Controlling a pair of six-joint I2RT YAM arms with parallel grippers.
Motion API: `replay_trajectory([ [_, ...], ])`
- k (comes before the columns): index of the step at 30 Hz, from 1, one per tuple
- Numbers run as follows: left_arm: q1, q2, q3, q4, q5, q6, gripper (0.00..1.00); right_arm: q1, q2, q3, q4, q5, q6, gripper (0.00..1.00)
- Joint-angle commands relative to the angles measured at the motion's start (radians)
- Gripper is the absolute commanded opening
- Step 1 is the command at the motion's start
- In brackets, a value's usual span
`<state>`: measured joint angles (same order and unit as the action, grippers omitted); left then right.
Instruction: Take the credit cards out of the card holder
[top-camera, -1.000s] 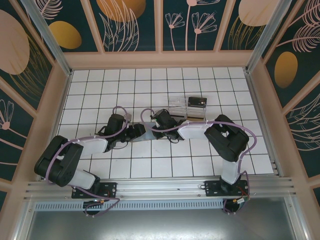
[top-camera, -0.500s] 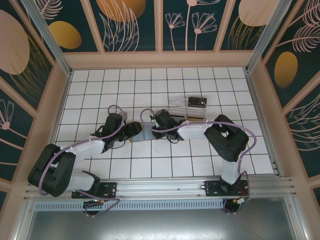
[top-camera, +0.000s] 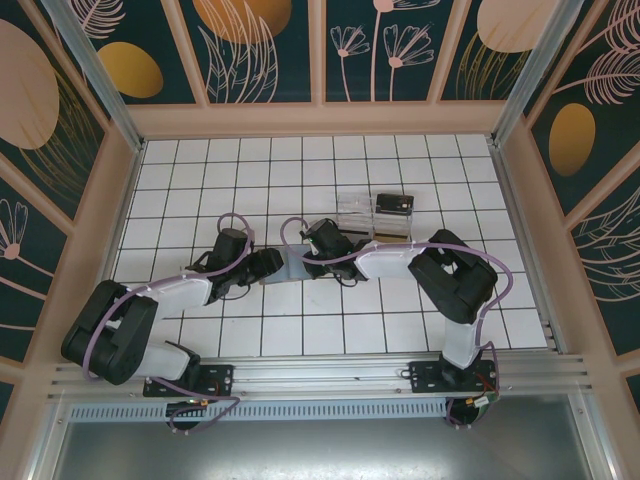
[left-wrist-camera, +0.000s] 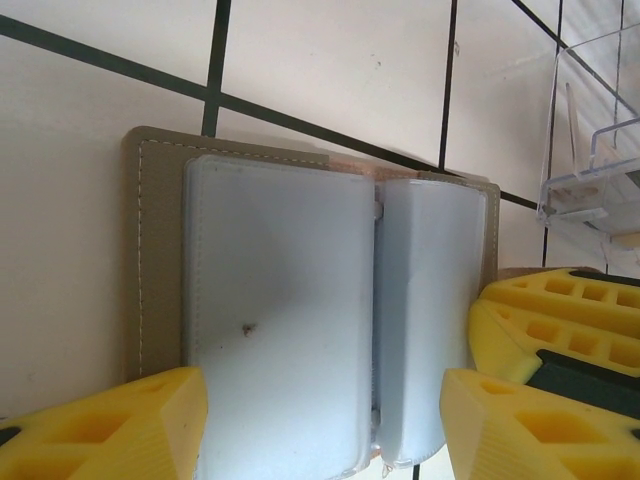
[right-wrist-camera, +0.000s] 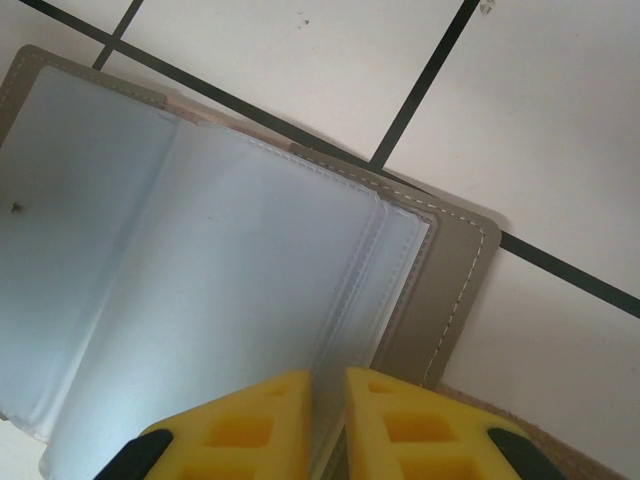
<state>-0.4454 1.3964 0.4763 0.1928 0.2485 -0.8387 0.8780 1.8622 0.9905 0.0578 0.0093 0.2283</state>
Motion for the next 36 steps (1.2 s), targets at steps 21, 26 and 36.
replay_trajectory([
  [21,-0.006,0.098,0.021,0.118,0.148,-0.018,0.61,0.013,0.041,0.013,-0.019,-0.015,0.026,0.19],
  [26,-0.009,0.114,0.037,0.139,0.171,-0.02,0.61,0.012,0.042,0.007,-0.018,-0.014,0.029,0.19],
  [36,-0.012,0.12,0.044,0.183,0.211,-0.032,0.61,0.012,0.048,0.009,-0.015,-0.017,0.029,0.19],
])
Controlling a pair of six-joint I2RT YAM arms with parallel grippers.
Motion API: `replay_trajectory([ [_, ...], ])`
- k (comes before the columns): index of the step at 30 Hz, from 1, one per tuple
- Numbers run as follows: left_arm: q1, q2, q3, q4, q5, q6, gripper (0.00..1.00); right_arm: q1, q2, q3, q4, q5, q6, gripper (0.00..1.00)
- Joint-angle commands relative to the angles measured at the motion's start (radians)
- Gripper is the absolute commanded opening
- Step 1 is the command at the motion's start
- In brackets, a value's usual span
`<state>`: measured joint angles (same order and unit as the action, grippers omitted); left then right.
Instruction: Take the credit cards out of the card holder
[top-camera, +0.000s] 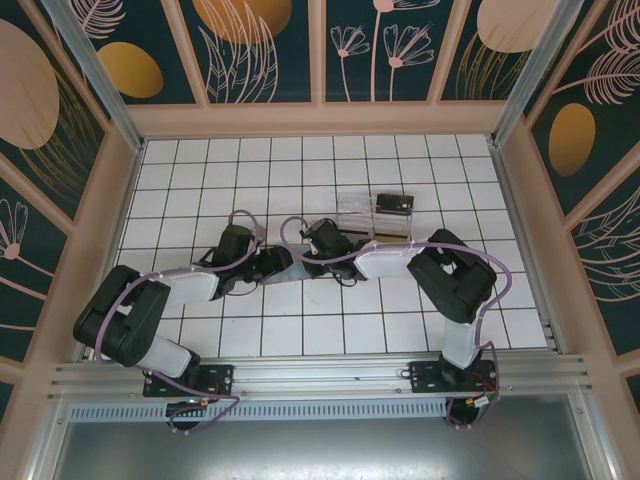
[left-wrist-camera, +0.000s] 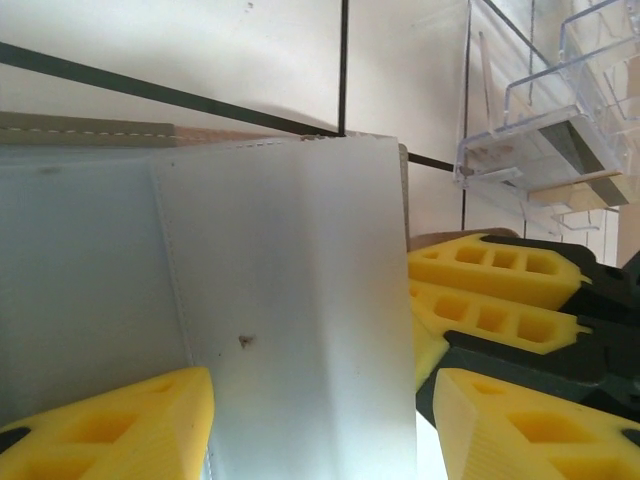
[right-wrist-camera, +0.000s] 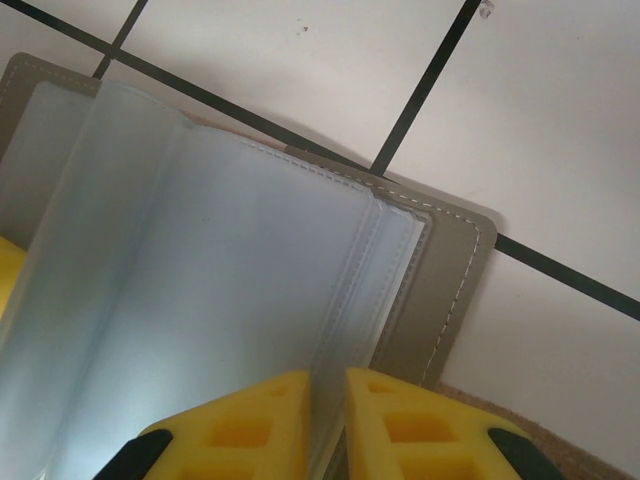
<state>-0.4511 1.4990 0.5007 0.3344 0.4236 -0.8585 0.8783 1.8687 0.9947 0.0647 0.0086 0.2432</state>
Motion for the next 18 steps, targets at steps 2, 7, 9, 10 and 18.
replay_trajectory([
  [2,-0.007,0.024,0.022,0.055,0.044,-0.019,0.61,0.011,0.042,0.004,-0.022,-0.014,0.015,0.19],
  [7,-0.008,-0.009,0.026,0.019,0.014,-0.008,0.61,0.011,0.041,0.003,-0.022,-0.013,0.015,0.19],
  [9,-0.007,-0.052,0.033,-0.05,-0.045,0.015,0.62,0.011,0.039,0.0,-0.022,-0.013,0.015,0.19],
  [10,-0.006,-0.072,0.033,-0.082,-0.075,0.024,0.62,0.011,0.038,0.0,-0.022,-0.013,0.015,0.19],
  [18,0.0,-0.108,0.032,-0.25,-0.209,0.059,0.64,0.011,0.035,-0.004,-0.017,-0.015,0.013,0.19],
])
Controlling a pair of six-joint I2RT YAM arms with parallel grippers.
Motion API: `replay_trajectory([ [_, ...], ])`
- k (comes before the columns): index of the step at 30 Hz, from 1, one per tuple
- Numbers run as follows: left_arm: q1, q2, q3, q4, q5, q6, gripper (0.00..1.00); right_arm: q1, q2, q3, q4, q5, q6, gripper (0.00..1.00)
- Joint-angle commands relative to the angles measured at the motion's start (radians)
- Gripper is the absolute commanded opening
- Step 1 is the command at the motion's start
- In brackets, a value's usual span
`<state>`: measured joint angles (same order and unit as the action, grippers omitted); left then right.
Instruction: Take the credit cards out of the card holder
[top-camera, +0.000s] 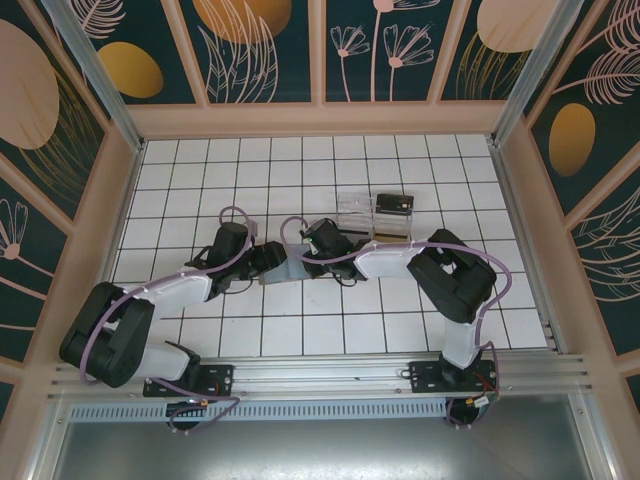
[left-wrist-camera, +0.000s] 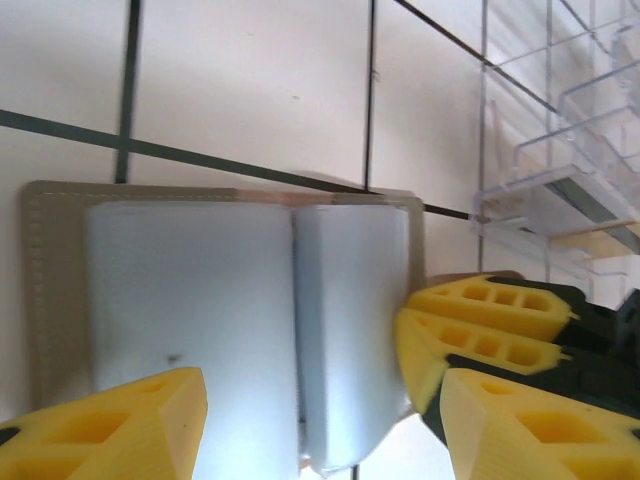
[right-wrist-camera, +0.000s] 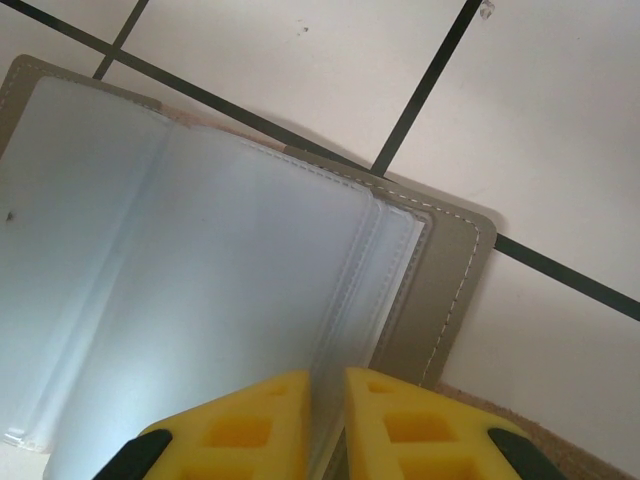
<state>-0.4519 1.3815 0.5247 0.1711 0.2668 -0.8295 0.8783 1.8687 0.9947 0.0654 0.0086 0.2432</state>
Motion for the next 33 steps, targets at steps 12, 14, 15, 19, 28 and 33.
replay_trajectory([
  [12,0.001,0.145,0.014,0.02,0.058,0.01,0.63,0.01,0.029,-0.003,-0.022,-0.01,0.013,0.19],
  [14,0.001,0.157,0.008,0.073,0.101,-0.009,0.63,0.01,0.03,-0.002,-0.022,-0.01,0.013,0.19],
  [15,0.0,0.164,0.009,0.092,0.115,-0.016,0.63,0.01,0.031,-0.001,-0.022,-0.011,0.013,0.19],
  [19,-0.002,0.188,0.018,0.115,0.13,-0.028,0.62,0.01,0.032,0.002,-0.024,-0.011,0.015,0.19],
  [28,-0.001,0.069,0.043,0.035,0.068,-0.003,0.67,0.01,-0.009,-0.007,-0.016,0.002,0.015,0.2],
  [33,0.0,-0.047,0.09,-0.054,-0.076,0.021,0.81,0.01,-0.125,-0.02,-0.017,0.093,0.005,0.28],
])
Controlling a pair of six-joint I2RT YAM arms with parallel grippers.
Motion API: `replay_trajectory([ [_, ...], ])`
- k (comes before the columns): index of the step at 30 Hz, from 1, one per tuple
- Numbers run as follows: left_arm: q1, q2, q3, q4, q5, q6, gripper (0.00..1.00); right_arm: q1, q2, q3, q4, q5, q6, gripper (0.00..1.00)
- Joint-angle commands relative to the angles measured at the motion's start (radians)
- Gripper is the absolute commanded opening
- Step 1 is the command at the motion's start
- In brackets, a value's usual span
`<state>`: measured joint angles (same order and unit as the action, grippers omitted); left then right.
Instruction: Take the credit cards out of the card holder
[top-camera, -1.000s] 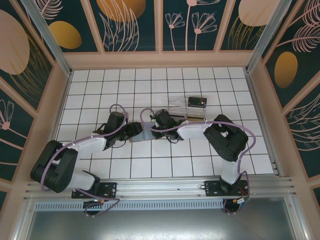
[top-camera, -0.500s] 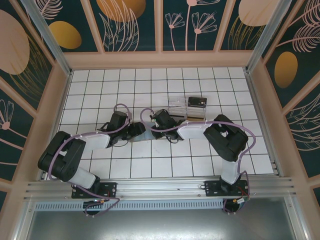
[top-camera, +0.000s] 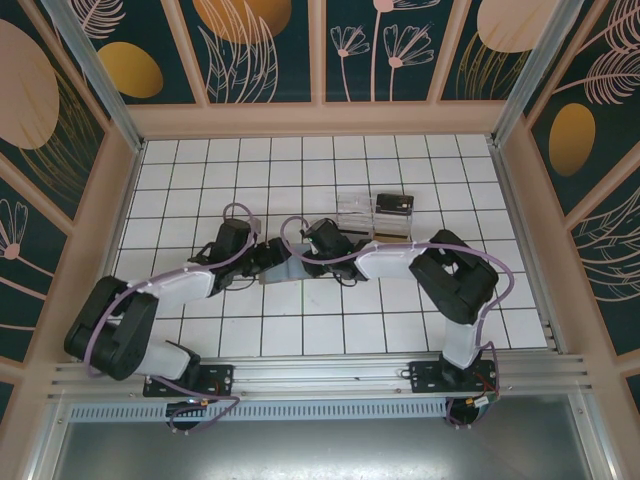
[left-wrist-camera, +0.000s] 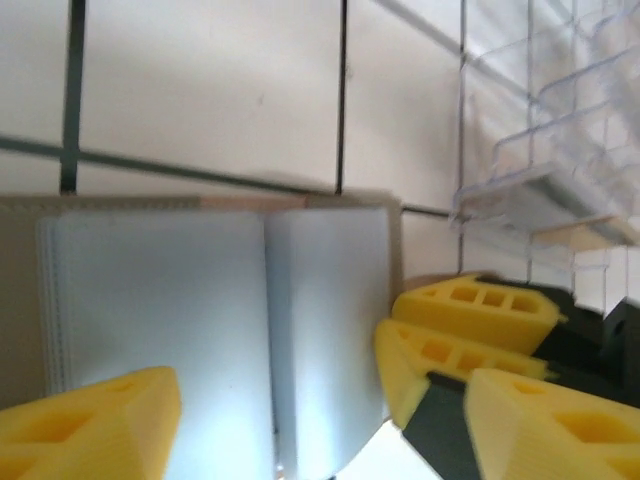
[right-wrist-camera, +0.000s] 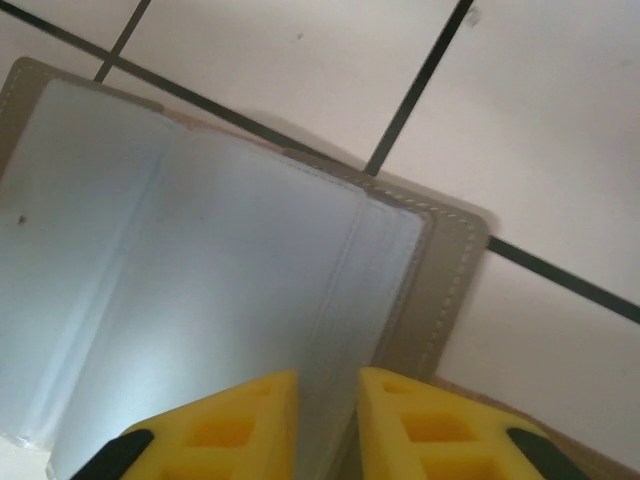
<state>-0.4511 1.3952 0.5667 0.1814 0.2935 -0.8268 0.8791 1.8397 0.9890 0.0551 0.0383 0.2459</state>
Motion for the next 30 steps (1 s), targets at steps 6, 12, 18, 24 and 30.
replay_trajectory([
  [6,0.0,-0.207,0.084,-0.135,-0.46,0.031,0.99,-0.022,-0.315,-0.091,0.024,0.196,0.003,0.38],
  [12,0.002,-0.291,0.078,-0.074,-0.792,0.122,0.99,-0.158,-0.522,-0.194,0.059,0.343,0.05,0.65],
  [18,0.003,-0.272,0.026,0.155,-1.074,0.388,0.99,-0.395,-0.663,-0.313,0.156,0.426,0.074,0.93],
  [24,0.081,-0.179,-0.024,0.287,-1.206,0.48,0.99,-0.6,-0.699,-0.409,0.311,0.41,-0.009,0.99],
  [30,0.193,-0.097,-0.131,0.541,-1.174,0.583,0.99,-0.808,-0.687,-0.533,0.525,0.375,-0.033,0.99],
])
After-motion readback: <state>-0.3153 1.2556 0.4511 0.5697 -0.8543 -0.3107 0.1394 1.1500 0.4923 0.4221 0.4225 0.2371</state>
